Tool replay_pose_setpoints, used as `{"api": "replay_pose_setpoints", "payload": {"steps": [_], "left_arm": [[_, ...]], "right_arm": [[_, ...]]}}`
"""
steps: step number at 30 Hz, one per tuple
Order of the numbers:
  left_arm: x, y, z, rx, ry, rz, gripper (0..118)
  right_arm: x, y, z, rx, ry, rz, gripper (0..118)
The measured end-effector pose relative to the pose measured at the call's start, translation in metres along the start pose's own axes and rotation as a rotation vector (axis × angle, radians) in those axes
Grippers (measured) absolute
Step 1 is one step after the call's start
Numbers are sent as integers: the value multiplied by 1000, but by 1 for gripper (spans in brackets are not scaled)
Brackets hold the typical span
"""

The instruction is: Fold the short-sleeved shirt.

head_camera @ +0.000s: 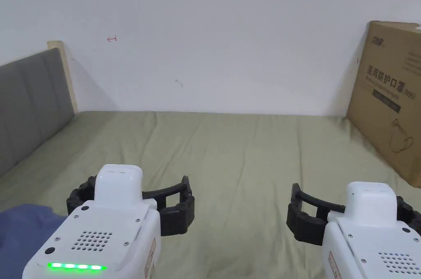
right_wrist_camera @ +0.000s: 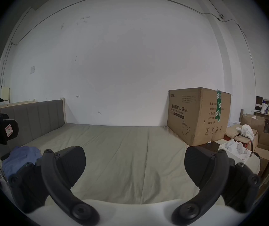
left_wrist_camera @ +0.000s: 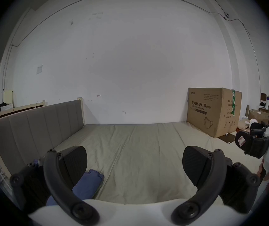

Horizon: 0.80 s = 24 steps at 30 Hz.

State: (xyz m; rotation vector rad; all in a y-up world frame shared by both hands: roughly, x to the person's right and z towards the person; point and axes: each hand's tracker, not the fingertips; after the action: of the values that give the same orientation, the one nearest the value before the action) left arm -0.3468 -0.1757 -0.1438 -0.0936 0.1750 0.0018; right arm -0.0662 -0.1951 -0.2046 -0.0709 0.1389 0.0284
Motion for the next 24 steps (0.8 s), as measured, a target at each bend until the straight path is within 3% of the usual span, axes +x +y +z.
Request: {"api": "replay_pose_setpoints", "payload": {"steps": [2, 4, 6, 8, 12, 13, 14, 16, 18, 20, 24], "left_arm": [[-7, 1, 1, 15, -23, 91, 117], [-18, 4, 4, 35, -61, 266, 117], [-34, -2, 7, 85, -104, 507, 117], [-50, -19, 4, 116, -114, 739, 117], [-75, -62, -2, 38, -11, 1112, 117], [-78, -74, -4, 29, -2, 1184, 117], [-81, -82, -4, 13, 21, 1240, 117], [-84, -89, -3, -4, 56, 1242, 117], [-83, -80, -4, -23, 88, 1097, 117], [-75, -60, -5, -19, 121, 913, 117], [-36, -11, -5, 22, 86, 403, 117]], "right_arm": [[-4, 7, 1, 34, -20, 58, 118], [-15, 14, 0, 73, -53, 192, 118], [-31, 15, 2, 142, -44, 397, 118], [-52, 9, 4, 191, -30, 653, 118], [-89, -30, 7, 243, 67, 1233, 118], [-94, -41, 6, 249, 79, 1307, 118], [-99, -49, 6, 249, 98, 1318, 118], [-100, -51, 3, 156, 173, 1202, 118], [-98, -44, 0, 120, 171, 1031, 118], [-85, -24, -2, 98, 156, 789, 118], [-47, 7, -10, 27, 107, 199, 118]]}}
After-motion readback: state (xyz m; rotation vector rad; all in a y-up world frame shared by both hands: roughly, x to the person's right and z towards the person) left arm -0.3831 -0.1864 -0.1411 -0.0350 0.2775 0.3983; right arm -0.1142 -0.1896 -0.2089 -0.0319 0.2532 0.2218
